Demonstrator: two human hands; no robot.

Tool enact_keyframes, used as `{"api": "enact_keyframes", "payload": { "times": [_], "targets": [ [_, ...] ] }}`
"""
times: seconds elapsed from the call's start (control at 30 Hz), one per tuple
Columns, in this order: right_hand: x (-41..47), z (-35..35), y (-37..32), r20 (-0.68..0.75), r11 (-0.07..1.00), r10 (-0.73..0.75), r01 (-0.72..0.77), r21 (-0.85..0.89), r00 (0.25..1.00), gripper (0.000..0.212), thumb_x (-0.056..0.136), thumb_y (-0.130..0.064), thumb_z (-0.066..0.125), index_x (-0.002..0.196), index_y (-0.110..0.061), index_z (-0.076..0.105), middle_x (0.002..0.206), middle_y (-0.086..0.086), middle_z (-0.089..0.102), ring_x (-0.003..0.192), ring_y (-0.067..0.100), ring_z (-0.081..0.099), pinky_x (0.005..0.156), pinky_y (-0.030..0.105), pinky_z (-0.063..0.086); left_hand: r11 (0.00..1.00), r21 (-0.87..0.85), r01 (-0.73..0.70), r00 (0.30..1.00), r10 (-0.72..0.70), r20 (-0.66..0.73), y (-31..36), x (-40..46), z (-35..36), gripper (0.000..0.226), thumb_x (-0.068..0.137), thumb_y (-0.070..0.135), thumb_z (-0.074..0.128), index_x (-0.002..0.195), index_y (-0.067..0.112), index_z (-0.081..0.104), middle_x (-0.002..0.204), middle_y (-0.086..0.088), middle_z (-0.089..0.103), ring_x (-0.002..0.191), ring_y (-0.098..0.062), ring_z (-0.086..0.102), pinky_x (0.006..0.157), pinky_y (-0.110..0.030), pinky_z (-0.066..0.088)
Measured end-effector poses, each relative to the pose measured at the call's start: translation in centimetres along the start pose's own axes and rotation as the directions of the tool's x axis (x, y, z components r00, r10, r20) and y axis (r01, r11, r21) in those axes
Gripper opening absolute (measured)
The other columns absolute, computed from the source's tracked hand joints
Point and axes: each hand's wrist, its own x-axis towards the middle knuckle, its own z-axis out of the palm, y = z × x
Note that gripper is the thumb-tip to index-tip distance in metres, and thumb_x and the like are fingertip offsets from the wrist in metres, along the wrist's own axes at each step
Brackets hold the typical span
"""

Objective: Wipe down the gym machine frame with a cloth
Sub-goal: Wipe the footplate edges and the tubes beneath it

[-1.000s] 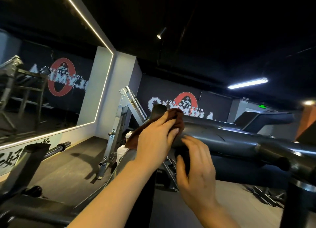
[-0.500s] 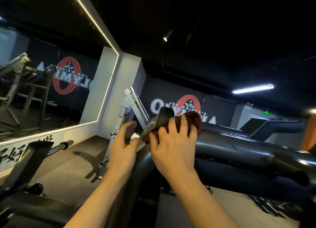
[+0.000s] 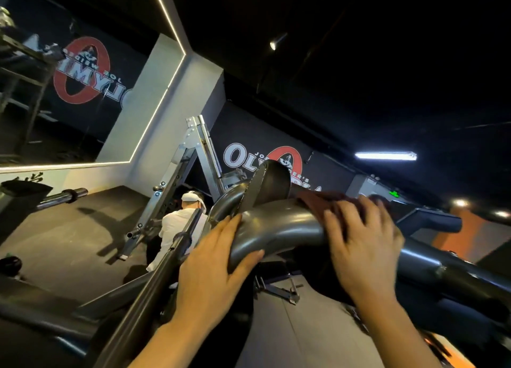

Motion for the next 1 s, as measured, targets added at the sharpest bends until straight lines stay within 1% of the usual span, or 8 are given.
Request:
{"api": "enact_keyframes", "payload": {
  "times": [0.17, 0.33, 0.43, 0.5, 0.6, 0.73, 0.87, 1.0],
  "targets": [
    [-0.8, 0.7, -1.1, -0.142, 0.998, 0.055, -0.049, 0.047, 0.988, 0.049, 0.096, -0.047, 0.028, 0.116, -0.020, 0.064, 0.126, 0.008, 0.061, 0.126, 0.037, 0.044, 0.102, 0.053, 0.034, 0.992, 0.117, -0.045, 0.998, 0.050, -0.032, -0.2, 0.0, 0.1, 0.089, 0.066, 0.065, 0.066, 0.144, 0.032, 0.039, 0.136, 0.007, 0.055, 0.119, -0.018, 0.056, 0.090, -0.041, 0.050],
    [-1.4, 1.2, -5.7, -0.156, 0.988, -0.152, 0.156, 0.015, 0.976, 0.037, 0.095, -0.044, 0.039, 0.108, -0.026, 0.068, 0.120, 0.000, 0.064, 0.129, 0.033, 0.044, 0.105, 0.048, 0.030, 0.994, 0.092, -0.064, 0.995, 0.071, -0.070, -0.4, 0.0, 0.4, 0.078, 0.066, 0.050, 0.077, 0.135, 0.031, 0.048, 0.129, 0.005, 0.060, 0.113, -0.020, 0.061, 0.083, -0.042, 0.055],
    [-3.6, 2.5, -9.1, -0.100, 0.921, -0.390, 0.389, -0.031, 0.915, 0.029, 0.093, -0.038, 0.046, 0.107, -0.024, 0.068, 0.123, 0.000, 0.062, 0.132, 0.032, 0.042, 0.110, 0.047, 0.027, 0.981, 0.156, -0.120, 0.970, 0.149, -0.192, -0.8, -0.2, 0.9, 0.028, 0.076, 0.036, 0.054, 0.100, 0.022, 0.049, 0.087, -0.009, 0.066, 0.071, -0.034, 0.066, 0.048, -0.036, 0.050],
    [-4.7, 3.1, -9.3, -0.071, 0.856, -0.517, 0.513, -0.061, 0.853, 0.032, 0.095, -0.034, 0.046, 0.116, -0.021, 0.066, 0.131, 0.001, 0.060, 0.136, 0.030, 0.040, 0.115, 0.046, 0.026, 0.976, 0.179, -0.127, 0.967, 0.162, -0.197, -1.0, -0.3, 0.7, 0.020, 0.075, 0.033, 0.045, 0.087, 0.018, 0.049, 0.073, -0.011, 0.062, 0.057, -0.036, 0.062, 0.040, -0.033, 0.044],
    [-3.2, 2.8, -5.8, -0.093, 0.787, -0.615, 0.606, -0.114, 0.783, 0.034, 0.098, -0.038, 0.046, 0.123, -0.023, 0.064, 0.135, 0.004, 0.058, 0.134, 0.031, 0.041, 0.111, 0.044, 0.029, 0.993, 0.061, -0.098, 0.983, 0.106, -0.152, -1.1, -0.2, 0.2, 0.042, 0.064, 0.042, 0.075, 0.099, 0.022, 0.064, 0.092, -0.001, 0.068, 0.078, -0.025, 0.065, 0.057, -0.025, 0.048],
    [-1.1, 1.4, -1.2, -0.076, 0.959, -0.282, 0.280, -0.033, 0.956, 0.052, 0.100, -0.054, 0.020, 0.128, -0.025, 0.053, 0.140, 0.008, 0.050, 0.134, 0.034, 0.034, 0.107, 0.051, 0.028, 0.996, -0.033, -0.081, 0.995, 0.079, -0.059, -0.9, -0.2, 0.1, 0.080, 0.070, 0.047, 0.080, 0.139, 0.032, 0.043, 0.134, 0.012, 0.055, 0.120, -0.011, 0.053, 0.096, -0.031, 0.045],
    [-2.3, 2.1, -3.0, -0.144, 0.996, -0.093, 0.094, -0.001, 0.985, 0.054, 0.100, -0.053, 0.019, 0.129, -0.023, 0.054, 0.141, 0.012, 0.046, 0.138, 0.038, 0.028, 0.112, 0.057, 0.021, 0.998, -0.023, -0.065, 0.996, 0.064, -0.066, -0.5, -0.2, 0.1, 0.081, 0.071, 0.047, 0.079, 0.141, 0.032, 0.041, 0.136, 0.011, 0.053, 0.120, -0.012, 0.051, 0.094, -0.026, 0.040],
    [-4.4, 3.1, -7.3, -0.074, 0.952, -0.305, 0.300, -0.064, 0.950, 0.047, 0.098, -0.052, 0.033, 0.130, -0.026, 0.056, 0.143, 0.010, 0.045, 0.142, 0.038, 0.023, 0.115, 0.053, 0.014, 0.996, -0.056, -0.069, 0.993, 0.063, -0.104, -0.4, 0.0, 0.2, 0.057, 0.074, 0.041, 0.072, 0.126, 0.030, 0.050, 0.118, 0.010, 0.062, 0.106, -0.017, 0.059, 0.075, -0.028, 0.044]
  ]
}}
